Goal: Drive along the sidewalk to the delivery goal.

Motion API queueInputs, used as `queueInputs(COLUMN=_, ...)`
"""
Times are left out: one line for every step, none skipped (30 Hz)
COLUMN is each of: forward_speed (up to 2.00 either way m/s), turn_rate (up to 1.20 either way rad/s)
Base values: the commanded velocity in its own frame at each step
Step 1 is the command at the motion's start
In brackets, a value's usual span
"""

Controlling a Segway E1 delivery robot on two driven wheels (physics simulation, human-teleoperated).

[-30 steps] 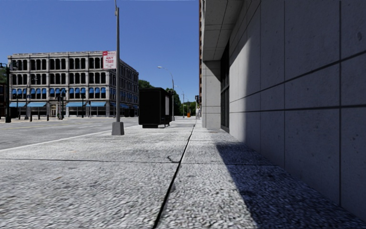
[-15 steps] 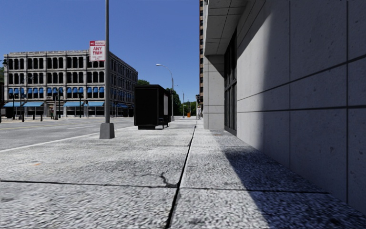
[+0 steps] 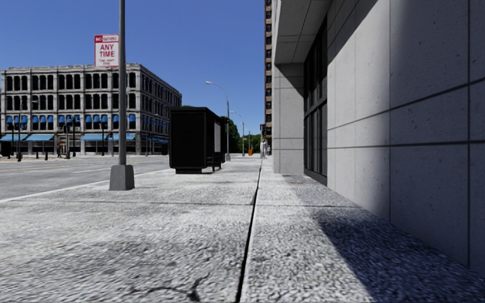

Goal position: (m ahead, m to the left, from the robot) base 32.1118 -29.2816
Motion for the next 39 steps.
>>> queueInputs(forward_speed=2.0, turn_rate=0.0)
queueInputs(forward_speed=2.0, turn_rate=0.0)
queueInputs(forward_speed=2.0, turn_rate=0.0)
queueInputs(forward_speed=2.0, turn_rate=0.0)
queueInputs(forward_speed=2.0, turn_rate=0.0)
queueInputs(forward_speed=2.0, turn_rate=0.0)
queueInputs(forward_speed=2.0, turn_rate=0.0)
queueInputs(forward_speed=2.0, turn_rate=0.0)
queueInputs(forward_speed=2.0, turn_rate=0.0)
queueInputs(forward_speed=2.0, turn_rate=0.0)
queueInputs(forward_speed=2.0, turn_rate=0.0)
queueInputs(forward_speed=2.0, turn_rate=0.0)
queueInputs(forward_speed=2.0, turn_rate=0.0)
queueInputs(forward_speed=2.0, turn_rate=0.0)
queueInputs(forward_speed=2.0, turn_rate=0.0)
queueInputs(forward_speed=2.0, turn_rate=0.0)
queueInputs(forward_speed=2.0, turn_rate=0.0)
queueInputs(forward_speed=2.0, turn_rate=0.0)
queueInputs(forward_speed=2.0, turn_rate=0.0)
queueInputs(forward_speed=2.0, turn_rate=0.0)
queueInputs(forward_speed=2.0, turn_rate=0.0)
queueInputs(forward_speed=2.0, turn_rate=0.0)
queueInputs(forward_speed=2.0, turn_rate=0.0)
queueInputs(forward_speed=2.0, turn_rate=0.0)
queueInputs(forward_speed=2.0, turn_rate=0.0)
queueInputs(forward_speed=2.0, turn_rate=0.0)
queueInputs(forward_speed=2.0, turn_rate=0.0)
queueInputs(forward_speed=2.0, turn_rate=0.0)
queueInputs(forward_speed=2.0, turn_rate=0.0)
queueInputs(forward_speed=2.0, turn_rate=0.0)
queueInputs(forward_speed=2.0, turn_rate=0.0)
queueInputs(forward_speed=2.0, turn_rate=0.0)
queueInputs(forward_speed=2.0, turn_rate=0.0)
queueInputs(forward_speed=2.0, turn_rate=0.0)
queueInputs(forward_speed=2.0, turn_rate=0.0)
queueInputs(forward_speed=2.0, turn_rate=0.0)
queueInputs(forward_speed=2.0, turn_rate=0.0)
queueInputs(forward_speed=2.0, turn_rate=0.0)
queueInputs(forward_speed=2.0, turn_rate=0.0)
